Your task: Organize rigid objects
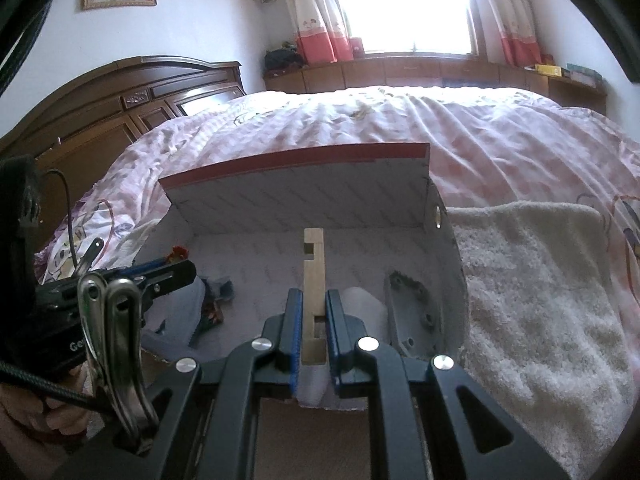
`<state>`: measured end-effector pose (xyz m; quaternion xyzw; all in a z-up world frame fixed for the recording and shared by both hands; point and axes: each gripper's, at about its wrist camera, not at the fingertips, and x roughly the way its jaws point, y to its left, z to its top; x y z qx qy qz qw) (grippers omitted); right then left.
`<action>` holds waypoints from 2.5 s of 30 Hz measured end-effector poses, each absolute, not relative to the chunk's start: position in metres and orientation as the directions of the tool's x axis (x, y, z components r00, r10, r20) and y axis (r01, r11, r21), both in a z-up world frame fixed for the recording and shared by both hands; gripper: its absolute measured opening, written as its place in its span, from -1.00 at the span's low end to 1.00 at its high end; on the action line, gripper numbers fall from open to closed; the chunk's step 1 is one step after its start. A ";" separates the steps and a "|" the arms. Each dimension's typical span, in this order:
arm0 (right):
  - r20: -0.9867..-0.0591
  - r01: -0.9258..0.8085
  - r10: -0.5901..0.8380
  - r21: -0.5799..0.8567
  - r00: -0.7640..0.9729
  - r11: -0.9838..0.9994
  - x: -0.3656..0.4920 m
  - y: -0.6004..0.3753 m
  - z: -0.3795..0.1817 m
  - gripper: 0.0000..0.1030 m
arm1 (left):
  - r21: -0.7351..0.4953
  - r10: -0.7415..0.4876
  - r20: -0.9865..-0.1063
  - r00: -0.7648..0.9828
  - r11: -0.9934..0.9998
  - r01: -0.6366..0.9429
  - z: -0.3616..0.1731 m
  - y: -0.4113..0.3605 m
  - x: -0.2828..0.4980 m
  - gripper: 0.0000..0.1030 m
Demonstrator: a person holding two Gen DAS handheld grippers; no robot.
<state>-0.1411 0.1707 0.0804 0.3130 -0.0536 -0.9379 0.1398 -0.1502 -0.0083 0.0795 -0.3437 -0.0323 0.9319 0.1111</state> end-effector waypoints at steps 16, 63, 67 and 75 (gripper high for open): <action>-0.538 0.198 -0.282 0.210 -0.794 -0.957 -0.137 0.174 0.089 -0.09 | -0.142 0.196 -0.671 -0.715 -0.981 -0.135 0.079 -0.012 -0.149 -0.42; -0.636 0.159 -0.268 0.225 -0.724 -0.961 -0.039 0.168 0.072 0.15 | -0.093 0.125 -0.719 -0.684 -0.992 -0.084 0.066 -0.004 -0.044 -0.42; -0.655 0.145 -0.262 0.228 -0.708 -0.963 -0.040 0.169 0.062 0.15 | -0.095 0.121 -0.733 -0.670 -0.993 -0.076 0.059 -0.002 -0.045 -0.42; -0.688 0.116 -0.258 0.247 -0.678 -0.962 -0.045 0.173 0.047 0.15 | -0.088 0.110 -0.753 -0.649 -0.994 -0.065 0.049 0.001 -0.048 -0.42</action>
